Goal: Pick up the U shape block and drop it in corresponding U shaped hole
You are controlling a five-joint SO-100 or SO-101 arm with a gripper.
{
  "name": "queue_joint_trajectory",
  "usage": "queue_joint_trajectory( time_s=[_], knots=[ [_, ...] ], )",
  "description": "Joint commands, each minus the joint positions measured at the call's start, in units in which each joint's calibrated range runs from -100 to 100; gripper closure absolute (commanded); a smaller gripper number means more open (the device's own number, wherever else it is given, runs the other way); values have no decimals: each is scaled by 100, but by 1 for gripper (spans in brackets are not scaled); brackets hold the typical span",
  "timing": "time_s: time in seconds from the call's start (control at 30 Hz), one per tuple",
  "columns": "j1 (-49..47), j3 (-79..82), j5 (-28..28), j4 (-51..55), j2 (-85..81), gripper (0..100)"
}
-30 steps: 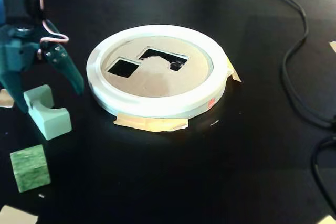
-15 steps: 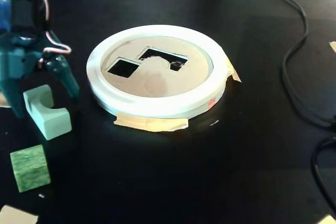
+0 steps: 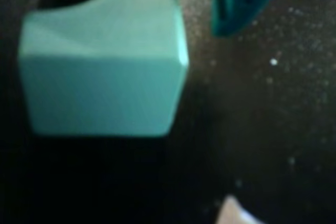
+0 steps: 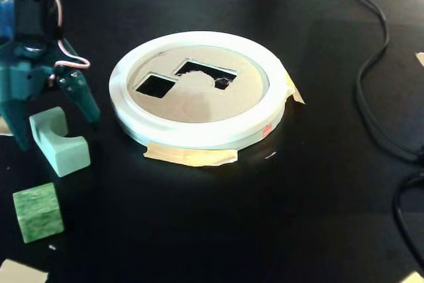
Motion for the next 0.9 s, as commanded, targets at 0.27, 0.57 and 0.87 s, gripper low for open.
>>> queue_joint_trajectory(
  time_s=[0.27,0.57,0.87],
  knots=[
    [545,-298,24,-40,-122,87],
    [670,-308,-10,-50,-131,91],
    [695,-472,-20,-50,-131,99]
  ],
)
